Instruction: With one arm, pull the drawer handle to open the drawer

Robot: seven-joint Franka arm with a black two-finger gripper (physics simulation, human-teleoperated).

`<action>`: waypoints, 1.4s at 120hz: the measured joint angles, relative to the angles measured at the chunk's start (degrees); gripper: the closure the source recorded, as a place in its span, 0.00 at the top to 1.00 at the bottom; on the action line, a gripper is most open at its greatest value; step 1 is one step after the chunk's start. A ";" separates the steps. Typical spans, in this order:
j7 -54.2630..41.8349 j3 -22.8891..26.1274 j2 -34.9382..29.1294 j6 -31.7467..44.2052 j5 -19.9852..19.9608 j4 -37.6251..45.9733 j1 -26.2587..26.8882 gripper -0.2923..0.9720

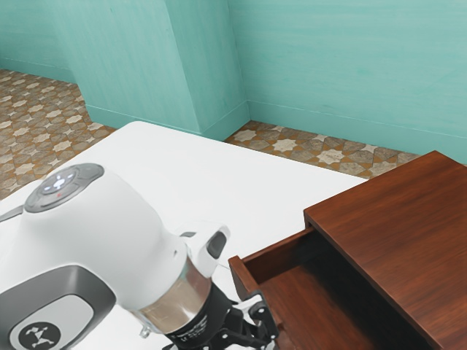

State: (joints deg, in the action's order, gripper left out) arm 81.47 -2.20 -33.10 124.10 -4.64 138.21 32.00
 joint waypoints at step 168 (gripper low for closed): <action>1.37 -0.65 -12.68 0.81 1.16 10.08 0.54 0.52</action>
State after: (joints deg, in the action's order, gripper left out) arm 82.84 -2.85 -45.78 124.91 -3.47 148.29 32.54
